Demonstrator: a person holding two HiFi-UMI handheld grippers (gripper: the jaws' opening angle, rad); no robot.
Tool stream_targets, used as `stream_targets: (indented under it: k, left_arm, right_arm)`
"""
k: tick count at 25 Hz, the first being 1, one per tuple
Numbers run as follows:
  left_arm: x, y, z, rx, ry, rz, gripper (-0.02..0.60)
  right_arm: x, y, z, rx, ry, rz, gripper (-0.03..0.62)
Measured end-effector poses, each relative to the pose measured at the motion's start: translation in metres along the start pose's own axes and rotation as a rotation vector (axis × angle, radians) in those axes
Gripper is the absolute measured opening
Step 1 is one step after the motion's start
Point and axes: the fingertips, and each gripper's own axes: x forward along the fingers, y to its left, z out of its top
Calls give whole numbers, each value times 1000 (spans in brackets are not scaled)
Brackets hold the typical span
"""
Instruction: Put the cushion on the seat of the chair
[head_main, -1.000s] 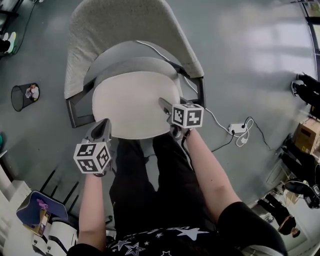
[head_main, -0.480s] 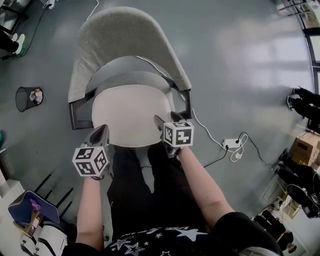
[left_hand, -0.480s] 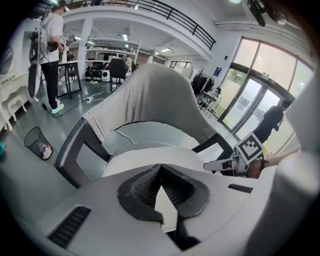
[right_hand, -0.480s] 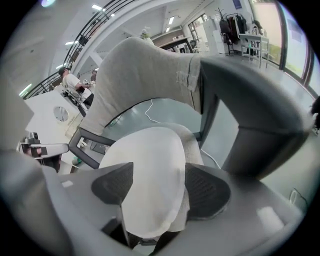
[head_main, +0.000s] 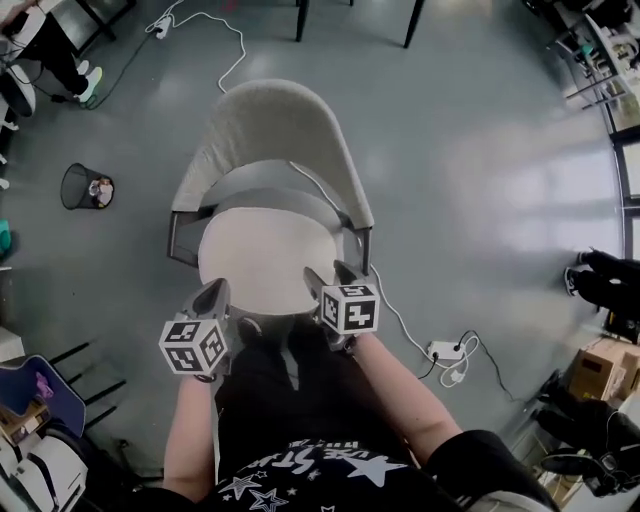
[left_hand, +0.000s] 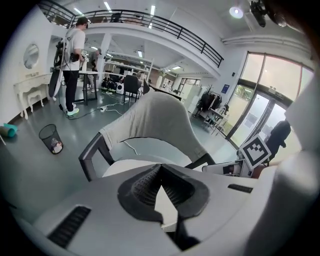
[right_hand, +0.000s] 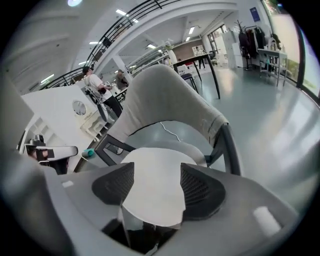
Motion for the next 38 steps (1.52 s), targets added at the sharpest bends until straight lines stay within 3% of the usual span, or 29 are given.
stream_targets:
  k: [6,12,17,21,27,33,38]
  left_arm:
    - [-31,-2,11,-64,-69,3,9]
    - [-67,-9,17,-60,-160,10,9]
    - [-126,-9,14,-198,-283,-43,9]
    - [-164,-16,5,-135,-331,-35,9]
    - [-213,-21,-27,-126,-374,-40,9]
    - [-242,-41,-50,-132,-416,-72,9]
    - [-247,-59,-60,-87,-413,-97,9]
  right_arm:
    - [-10,25,15,-46,-46,0,184]
    - [-17,60,28,-137,-106,14,56]
    - [-42,120,25,-265,-161,77,32]
    - [-69,152,15,-358,-182,105,3]
    - [-110,185,-16,-366,-207,146,3]
    - [-150,194,-32,-407,-232,181,3]
    - [-176,195,-38,-398,-265,205,3]
